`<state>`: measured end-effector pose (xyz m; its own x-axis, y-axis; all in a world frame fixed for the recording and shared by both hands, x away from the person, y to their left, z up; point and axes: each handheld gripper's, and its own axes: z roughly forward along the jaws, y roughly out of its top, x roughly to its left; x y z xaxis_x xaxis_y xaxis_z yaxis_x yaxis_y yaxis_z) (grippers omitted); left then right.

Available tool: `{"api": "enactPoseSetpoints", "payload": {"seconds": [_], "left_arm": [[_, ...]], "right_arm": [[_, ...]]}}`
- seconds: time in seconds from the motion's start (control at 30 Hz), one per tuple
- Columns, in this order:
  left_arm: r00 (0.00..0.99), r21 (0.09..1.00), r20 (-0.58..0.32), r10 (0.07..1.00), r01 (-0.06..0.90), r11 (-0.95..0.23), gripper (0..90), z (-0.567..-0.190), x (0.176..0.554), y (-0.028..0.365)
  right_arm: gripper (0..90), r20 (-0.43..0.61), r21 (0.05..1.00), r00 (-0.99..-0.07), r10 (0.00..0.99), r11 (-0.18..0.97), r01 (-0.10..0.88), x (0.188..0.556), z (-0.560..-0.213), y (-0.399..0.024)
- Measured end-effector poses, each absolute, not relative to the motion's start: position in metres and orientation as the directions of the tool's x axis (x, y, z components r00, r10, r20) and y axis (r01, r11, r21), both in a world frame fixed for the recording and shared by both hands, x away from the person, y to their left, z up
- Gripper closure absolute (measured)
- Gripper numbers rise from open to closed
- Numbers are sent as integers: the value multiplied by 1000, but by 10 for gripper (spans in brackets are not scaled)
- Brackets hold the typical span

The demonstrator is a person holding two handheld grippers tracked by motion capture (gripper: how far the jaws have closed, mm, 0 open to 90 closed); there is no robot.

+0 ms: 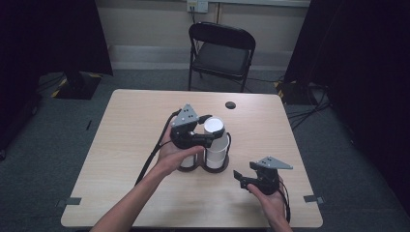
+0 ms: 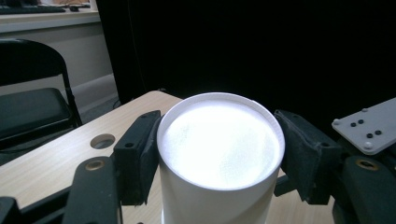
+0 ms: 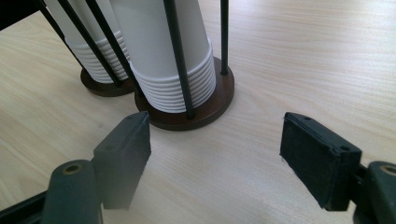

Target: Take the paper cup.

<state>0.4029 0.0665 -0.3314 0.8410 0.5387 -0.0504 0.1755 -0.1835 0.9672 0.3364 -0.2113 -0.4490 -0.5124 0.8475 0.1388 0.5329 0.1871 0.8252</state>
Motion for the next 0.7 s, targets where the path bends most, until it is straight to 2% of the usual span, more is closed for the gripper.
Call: {"api": "enactPoseSetpoints", "payload": {"seconds": [0.5, 0.7], "left_arm": [[823, 958, -115, 557, 241, -158, 345, -340, 389, 90], [826, 957, -109, 553, 239, -167, 345, -343, 375, 98]], "right_arm": [[249, 163, 831, -519, 839, 168, 531, 335, -448, -210], [261, 151, 840, -526, 837, 171, 514, 332, -446, -206]]}}
